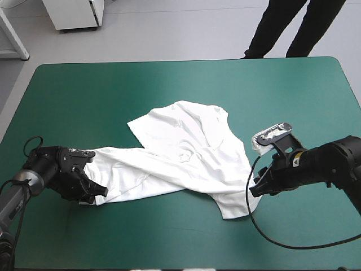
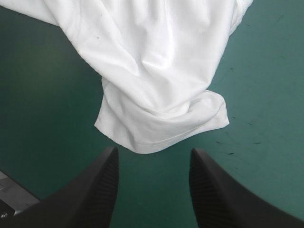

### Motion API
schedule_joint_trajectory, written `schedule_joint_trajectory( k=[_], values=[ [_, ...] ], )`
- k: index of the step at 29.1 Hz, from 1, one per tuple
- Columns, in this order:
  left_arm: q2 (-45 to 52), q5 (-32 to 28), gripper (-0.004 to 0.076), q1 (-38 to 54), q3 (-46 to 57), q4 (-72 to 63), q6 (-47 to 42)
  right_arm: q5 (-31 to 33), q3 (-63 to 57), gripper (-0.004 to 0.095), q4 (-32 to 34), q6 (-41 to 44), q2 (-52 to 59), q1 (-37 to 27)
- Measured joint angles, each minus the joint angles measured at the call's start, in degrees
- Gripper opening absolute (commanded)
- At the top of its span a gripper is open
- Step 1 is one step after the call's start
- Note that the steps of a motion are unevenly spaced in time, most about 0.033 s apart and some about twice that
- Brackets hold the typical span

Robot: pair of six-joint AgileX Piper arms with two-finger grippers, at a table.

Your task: Fold the cloth

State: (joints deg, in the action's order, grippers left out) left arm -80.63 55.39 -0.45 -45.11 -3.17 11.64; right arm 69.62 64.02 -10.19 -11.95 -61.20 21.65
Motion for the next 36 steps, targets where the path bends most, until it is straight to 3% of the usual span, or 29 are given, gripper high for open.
schedule_joint_trajectory(
  k=[5,14,36],
  values=[
    [-0.4,0.1,-0.0024,0.0,-0.3,-1.0,0.0,0.0,0.0,0.0446,0.0,0.0,0.0,0.0],
    [-0.4,0.6,-0.0022,0.0,-0.4,-2.1,0.4,0.4,0.0,0.0448,7.2,2.2,-3.4,0.0],
    [-0.1,1.7,-0.0022,0.1,-0.1,-8.5,5.5,-3.7,0.1,0.0448,8.0,1.1,-26.3,0.0]
  ],
)
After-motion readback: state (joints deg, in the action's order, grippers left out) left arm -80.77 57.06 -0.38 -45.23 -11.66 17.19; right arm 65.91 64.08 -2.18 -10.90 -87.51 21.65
